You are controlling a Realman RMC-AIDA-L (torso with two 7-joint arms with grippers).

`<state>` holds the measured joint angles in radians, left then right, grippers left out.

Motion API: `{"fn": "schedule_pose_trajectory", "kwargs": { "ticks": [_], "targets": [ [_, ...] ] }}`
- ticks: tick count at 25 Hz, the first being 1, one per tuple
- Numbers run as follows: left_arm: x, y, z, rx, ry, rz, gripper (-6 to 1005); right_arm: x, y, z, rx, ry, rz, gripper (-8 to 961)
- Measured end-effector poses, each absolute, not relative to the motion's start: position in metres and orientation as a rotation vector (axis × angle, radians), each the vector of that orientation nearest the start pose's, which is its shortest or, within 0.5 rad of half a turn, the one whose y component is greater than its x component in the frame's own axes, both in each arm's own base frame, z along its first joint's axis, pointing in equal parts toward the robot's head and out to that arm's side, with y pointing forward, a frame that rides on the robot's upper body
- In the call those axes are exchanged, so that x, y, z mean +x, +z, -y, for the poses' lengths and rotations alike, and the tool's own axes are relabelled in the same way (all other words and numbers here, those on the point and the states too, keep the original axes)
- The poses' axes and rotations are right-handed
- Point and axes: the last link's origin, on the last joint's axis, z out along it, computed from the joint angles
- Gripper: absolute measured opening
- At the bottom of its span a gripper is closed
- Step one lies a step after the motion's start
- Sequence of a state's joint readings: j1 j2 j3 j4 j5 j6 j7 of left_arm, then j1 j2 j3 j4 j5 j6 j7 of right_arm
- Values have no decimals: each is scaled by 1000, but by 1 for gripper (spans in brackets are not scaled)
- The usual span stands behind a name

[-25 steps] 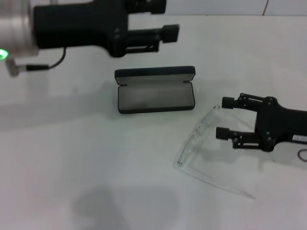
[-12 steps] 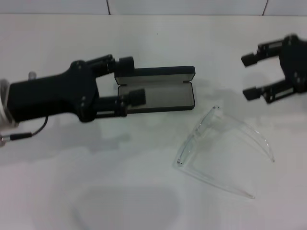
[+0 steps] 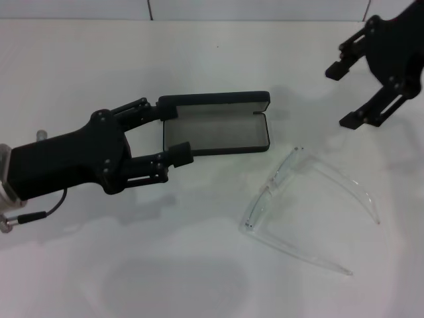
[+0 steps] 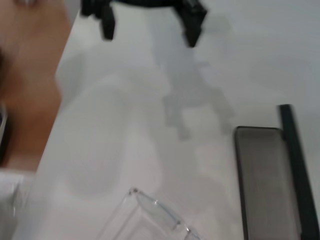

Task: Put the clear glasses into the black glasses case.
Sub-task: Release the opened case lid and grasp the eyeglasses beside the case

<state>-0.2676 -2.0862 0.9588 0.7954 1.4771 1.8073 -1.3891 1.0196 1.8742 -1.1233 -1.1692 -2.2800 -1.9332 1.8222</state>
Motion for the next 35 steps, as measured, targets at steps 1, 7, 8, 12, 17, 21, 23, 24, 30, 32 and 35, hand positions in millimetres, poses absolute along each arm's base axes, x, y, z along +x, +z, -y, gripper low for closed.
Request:
{"fn": "schedule_pose_trajectory", "kwargs": {
  "ticks": [1, 7, 8, 12, 17, 21, 23, 24, 30, 32, 35],
  "targets": [
    [-244, 26, -264, -2640, -1269, 521, 861, 60, 73, -389, -3113, -444, 311, 807],
    [-247, 23, -263, -2623, -1287, 548, 861, 34, 35, -380, -3083, -707, 654, 808],
    [-247, 22, -263, -2625, -1287, 540, 861, 32, 28, -378, -3071, -755, 713, 808],
    [-246, 21, -264, -2617, -1297, 525, 860, 31, 5, -374, -3005, -930, 923, 808],
    [-246, 22, -264, -2573, -1343, 533, 860, 35, -13, -371, -2930, -1032, 1110, 805],
    [-246, 22, -265, -2567, -1344, 533, 860, 43, -29, -366, -2914, -1043, 1223, 803],
    [-246, 22, -266, -2566, -1344, 531, 860, 46, -35, -362, -2919, -1024, 1269, 803],
    [-245, 22, -266, -2567, -1344, 528, 860, 47, -37, -361, -2922, -1012, 1287, 802],
    [-243, 22, -268, -2570, -1344, 518, 859, 52, -53, -360, -2924, -961, 1337, 799],
    [-243, 23, -268, -2571, -1342, 515, 859, 56, -58, -360, -2915, -954, 1348, 798],
    [-244, 23, -268, -2576, -1331, 506, 859, 63, -65, -358, -2915, -959, 1357, 797]
  ]
}}
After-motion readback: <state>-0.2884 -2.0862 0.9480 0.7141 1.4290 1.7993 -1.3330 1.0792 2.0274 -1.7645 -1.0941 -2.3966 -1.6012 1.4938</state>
